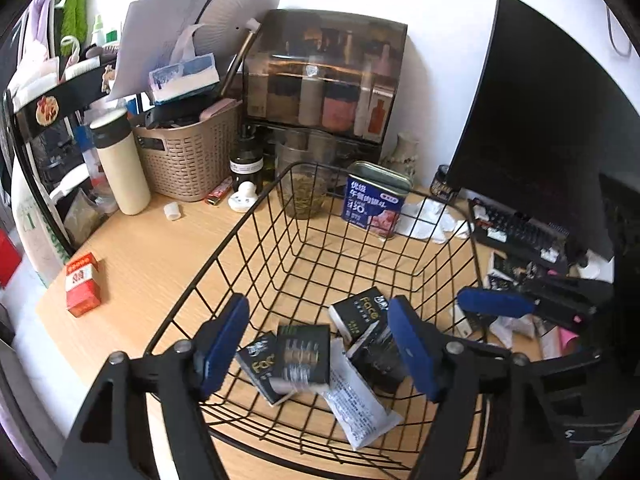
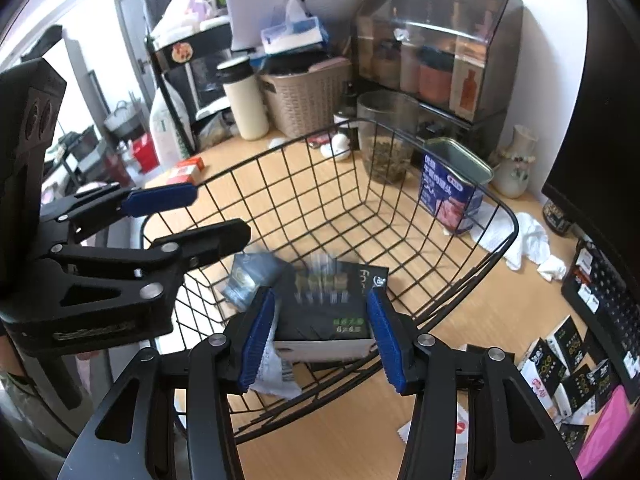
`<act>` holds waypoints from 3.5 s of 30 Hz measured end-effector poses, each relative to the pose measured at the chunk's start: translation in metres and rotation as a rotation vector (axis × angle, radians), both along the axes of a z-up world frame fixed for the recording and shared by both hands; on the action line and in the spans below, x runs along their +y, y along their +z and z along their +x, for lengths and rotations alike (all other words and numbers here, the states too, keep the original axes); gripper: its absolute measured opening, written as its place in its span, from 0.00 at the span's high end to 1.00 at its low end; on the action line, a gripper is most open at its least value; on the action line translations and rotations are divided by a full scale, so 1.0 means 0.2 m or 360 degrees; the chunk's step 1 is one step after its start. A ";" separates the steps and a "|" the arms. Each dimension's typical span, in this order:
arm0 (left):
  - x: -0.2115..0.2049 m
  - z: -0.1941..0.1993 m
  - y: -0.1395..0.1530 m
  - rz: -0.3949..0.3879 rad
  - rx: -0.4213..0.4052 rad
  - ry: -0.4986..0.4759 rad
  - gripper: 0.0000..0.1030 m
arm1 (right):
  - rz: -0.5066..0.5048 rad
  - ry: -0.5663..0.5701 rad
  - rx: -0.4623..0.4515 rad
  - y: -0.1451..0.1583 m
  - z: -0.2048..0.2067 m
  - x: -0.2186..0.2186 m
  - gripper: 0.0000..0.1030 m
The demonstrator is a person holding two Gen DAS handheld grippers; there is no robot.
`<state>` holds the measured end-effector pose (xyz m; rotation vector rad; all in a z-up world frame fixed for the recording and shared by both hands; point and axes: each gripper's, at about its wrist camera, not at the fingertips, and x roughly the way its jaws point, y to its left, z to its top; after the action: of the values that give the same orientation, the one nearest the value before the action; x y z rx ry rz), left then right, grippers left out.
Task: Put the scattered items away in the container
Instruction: 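Carry both tissue packs into the wire basket and open both tools, then move both open tools back over the pile, then grasp a white snack-bar packet with the left tool and lift it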
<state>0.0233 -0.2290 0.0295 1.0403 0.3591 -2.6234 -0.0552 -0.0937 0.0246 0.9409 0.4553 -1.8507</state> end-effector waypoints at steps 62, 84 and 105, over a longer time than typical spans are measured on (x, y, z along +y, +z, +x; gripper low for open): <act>1.08 -0.22 -0.44 -0.0064 -0.0468 -0.0706 0.27 | 0.0178 -0.0663 -0.0248 -0.48 -0.23 1.23 0.49; 1.00 -0.29 -0.54 -0.0124 -0.0540 -0.0573 0.27 | 0.0249 -0.0473 -0.0262 -0.54 -0.10 1.09 0.48; 1.26 -0.36 -0.61 -0.0091 -0.0608 -0.0797 0.60 | 0.0212 -0.0704 -0.0222 -0.44 -0.26 1.35 0.48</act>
<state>-0.0478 0.0227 -0.0927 1.7585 -0.0773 -2.7230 -0.1076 0.1755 -0.0630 1.3345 0.3026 -2.1474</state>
